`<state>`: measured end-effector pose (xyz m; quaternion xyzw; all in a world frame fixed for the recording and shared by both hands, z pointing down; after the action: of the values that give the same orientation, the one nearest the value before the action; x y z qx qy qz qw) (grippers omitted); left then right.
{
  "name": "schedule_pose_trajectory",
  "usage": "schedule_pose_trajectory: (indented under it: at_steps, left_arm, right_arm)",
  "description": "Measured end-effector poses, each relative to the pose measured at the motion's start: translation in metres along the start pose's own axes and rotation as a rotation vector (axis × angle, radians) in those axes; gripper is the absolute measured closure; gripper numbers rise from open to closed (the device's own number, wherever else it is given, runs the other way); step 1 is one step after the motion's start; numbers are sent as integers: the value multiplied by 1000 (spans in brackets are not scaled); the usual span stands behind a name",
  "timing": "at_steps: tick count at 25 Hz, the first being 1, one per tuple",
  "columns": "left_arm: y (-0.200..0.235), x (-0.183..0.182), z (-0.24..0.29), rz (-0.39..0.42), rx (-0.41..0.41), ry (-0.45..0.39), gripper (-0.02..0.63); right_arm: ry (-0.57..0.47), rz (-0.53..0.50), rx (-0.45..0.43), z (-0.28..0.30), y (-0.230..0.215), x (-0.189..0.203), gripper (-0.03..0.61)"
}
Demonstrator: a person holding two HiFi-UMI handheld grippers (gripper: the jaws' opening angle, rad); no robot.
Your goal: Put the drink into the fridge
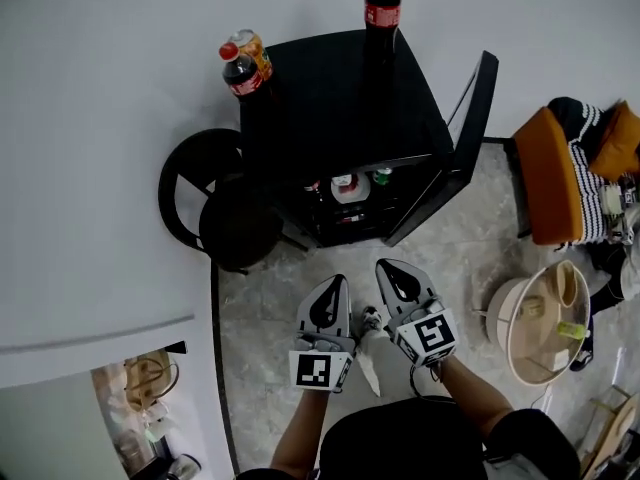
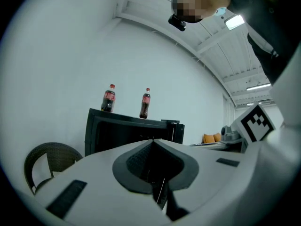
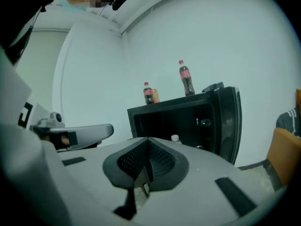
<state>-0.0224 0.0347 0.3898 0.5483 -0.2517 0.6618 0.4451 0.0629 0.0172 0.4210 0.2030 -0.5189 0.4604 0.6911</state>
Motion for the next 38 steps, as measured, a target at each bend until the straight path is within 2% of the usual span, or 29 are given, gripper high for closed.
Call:
schedule_pose_trajectory:
  at_steps: [12, 15, 19, 22, 27, 31, 38]
  left_arm:
    - [-20, -66, -48, 53, -18, -35, 604]
    - [-27, -80, -56, 87, -9, -43, 604]
    - [-41, -106, -66, 150, 16, -66, 604]
    - [-47, -120, -72, 160, 34, -93, 604]
    - [-48, -124, -83, 130, 38, -113, 604]
    - [-40, -122, -84, 124, 77, -110, 604]
    - [7, -130, -87, 135, 167, -95, 604]
  right_arm:
    - [-123, 23, -62, -50, 52, -83, 565]
    - [-157, 24, -60, -61, 59, -101, 565]
    - [-214, -20, -56, -82, 64, -134, 565]
    - [-240, -68, -54, -95, 67, -151, 565]
    - [-231, -68, -27, -108, 70, -152, 565]
    - [-208, -45, 10, -100, 76, -145, 565]
    - [-205, -23, 114, -76, 99, -152, 565]
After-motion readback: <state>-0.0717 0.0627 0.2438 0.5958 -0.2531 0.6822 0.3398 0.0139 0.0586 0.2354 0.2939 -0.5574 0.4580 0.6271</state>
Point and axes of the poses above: the fingertips, and each gripper's own axes: z forward along the fingers, y to its left, x out of its underside, the point moved 1 cm from there along -z, backward along the fingers, and after that the axes turned 11 degrees about y, right-handed, at the moved point
